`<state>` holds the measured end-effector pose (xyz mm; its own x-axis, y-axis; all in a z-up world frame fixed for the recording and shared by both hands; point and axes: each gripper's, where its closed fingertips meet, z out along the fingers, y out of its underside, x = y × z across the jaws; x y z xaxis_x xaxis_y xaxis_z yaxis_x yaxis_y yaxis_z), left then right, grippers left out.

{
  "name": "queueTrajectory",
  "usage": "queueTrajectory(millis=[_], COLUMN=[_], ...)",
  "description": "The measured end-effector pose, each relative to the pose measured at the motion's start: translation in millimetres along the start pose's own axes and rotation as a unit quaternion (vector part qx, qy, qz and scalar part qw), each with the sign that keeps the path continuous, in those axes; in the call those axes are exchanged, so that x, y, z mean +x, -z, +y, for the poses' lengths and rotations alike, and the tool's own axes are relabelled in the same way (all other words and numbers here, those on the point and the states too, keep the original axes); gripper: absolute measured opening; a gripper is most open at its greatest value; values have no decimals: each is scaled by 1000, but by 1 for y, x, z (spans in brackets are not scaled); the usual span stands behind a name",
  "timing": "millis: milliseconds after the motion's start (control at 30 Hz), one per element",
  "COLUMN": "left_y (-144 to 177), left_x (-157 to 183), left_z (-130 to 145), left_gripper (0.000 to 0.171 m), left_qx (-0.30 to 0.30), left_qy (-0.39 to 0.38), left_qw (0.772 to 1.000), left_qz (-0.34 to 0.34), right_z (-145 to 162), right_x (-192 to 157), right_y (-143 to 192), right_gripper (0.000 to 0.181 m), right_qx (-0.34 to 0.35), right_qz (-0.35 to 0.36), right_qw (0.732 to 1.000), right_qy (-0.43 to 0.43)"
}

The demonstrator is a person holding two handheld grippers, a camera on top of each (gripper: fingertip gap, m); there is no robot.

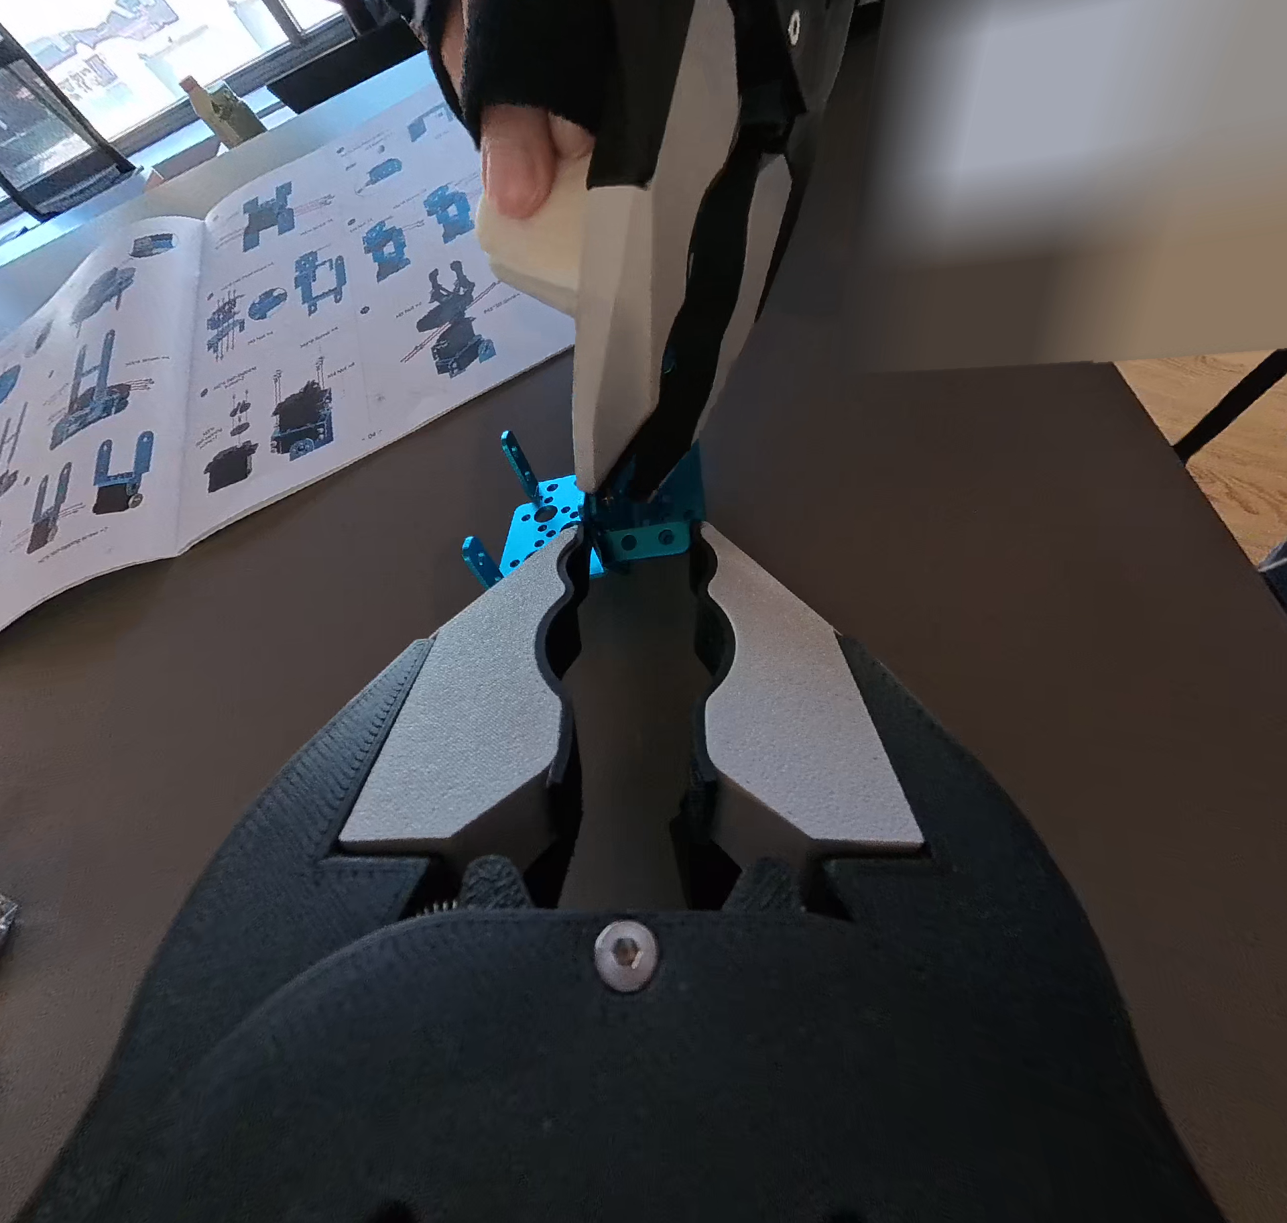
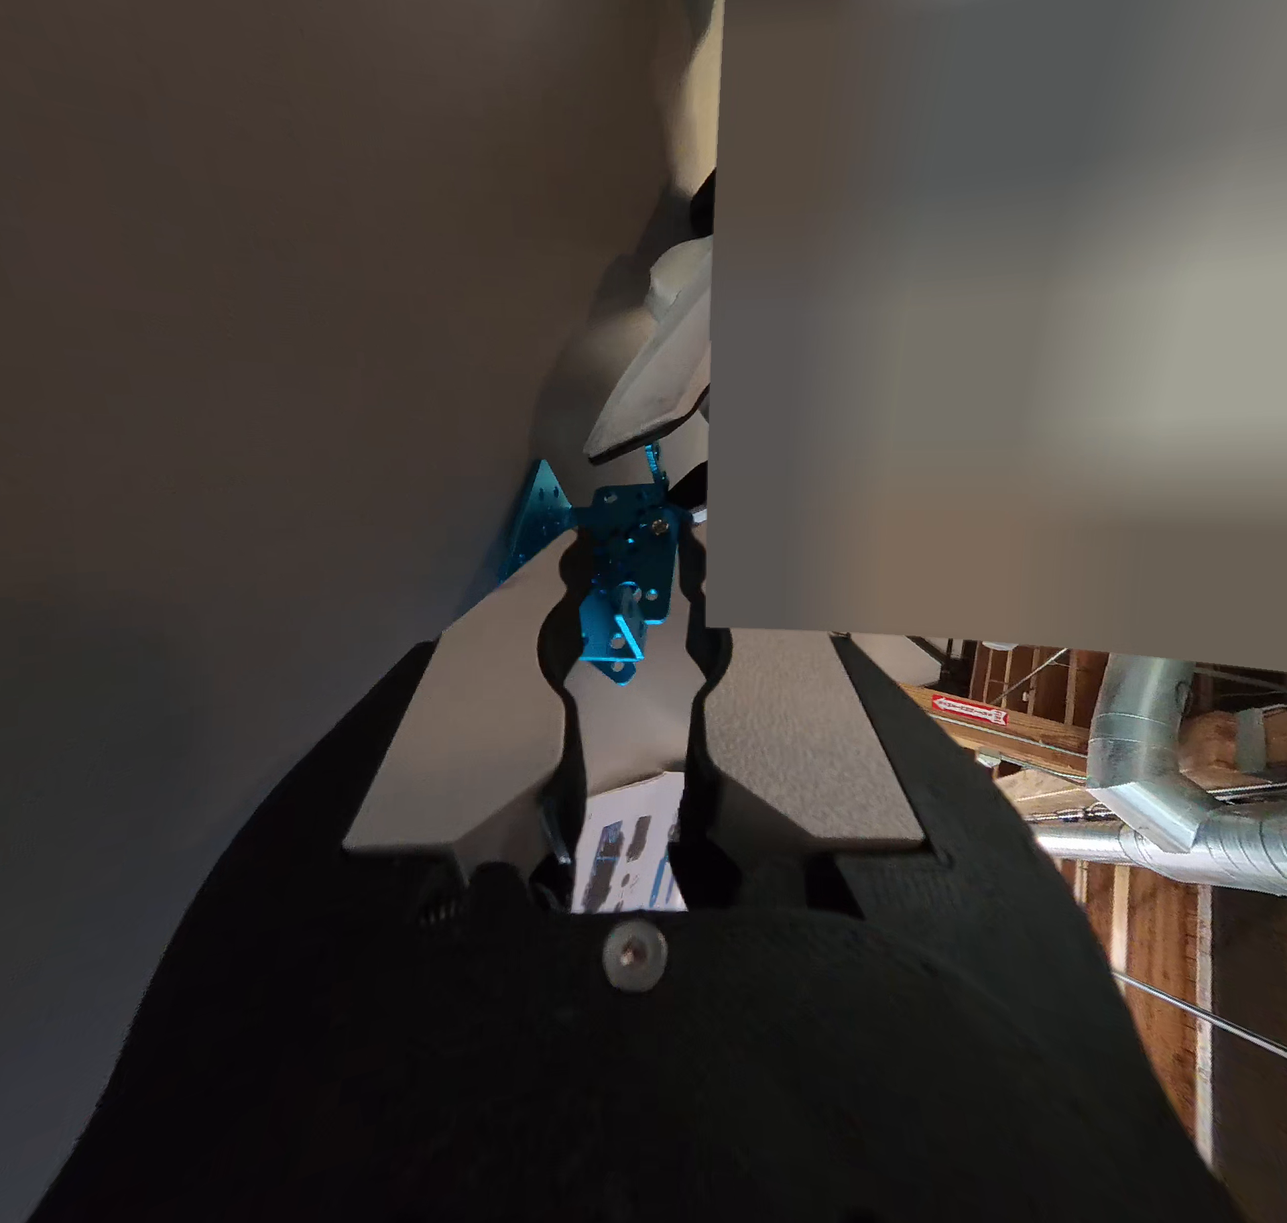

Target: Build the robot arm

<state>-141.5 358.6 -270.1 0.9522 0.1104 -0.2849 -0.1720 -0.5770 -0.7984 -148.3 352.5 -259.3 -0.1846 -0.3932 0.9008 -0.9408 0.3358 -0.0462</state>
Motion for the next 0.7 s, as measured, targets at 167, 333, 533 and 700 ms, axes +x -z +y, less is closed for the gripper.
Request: queueTrajectory(millis=[167, 333, 533, 700], left_y=[0, 0, 0, 0], left_x=[0, 0, 0, 0], left_z=[0, 0, 0, 0], left_gripper=[28, 28, 27, 27], left_qx=[0, 0, 0, 1], left_qy=[-1, -1, 0, -1], left_qw=[1000, 1000, 1000, 1000], left_qz=[0, 0, 0, 0], right_z=[-5, -2, -1, -1], right_x=[2, 2, 2, 4], right_y=[3, 1, 1, 3], right_gripper=[21, 18, 17, 14], right_qx=[10, 5, 4, 6], right_qz=[11, 9, 5, 8], right_qw=[1000, 1000, 1000, 1000], right_qy=[13, 8, 4, 2])
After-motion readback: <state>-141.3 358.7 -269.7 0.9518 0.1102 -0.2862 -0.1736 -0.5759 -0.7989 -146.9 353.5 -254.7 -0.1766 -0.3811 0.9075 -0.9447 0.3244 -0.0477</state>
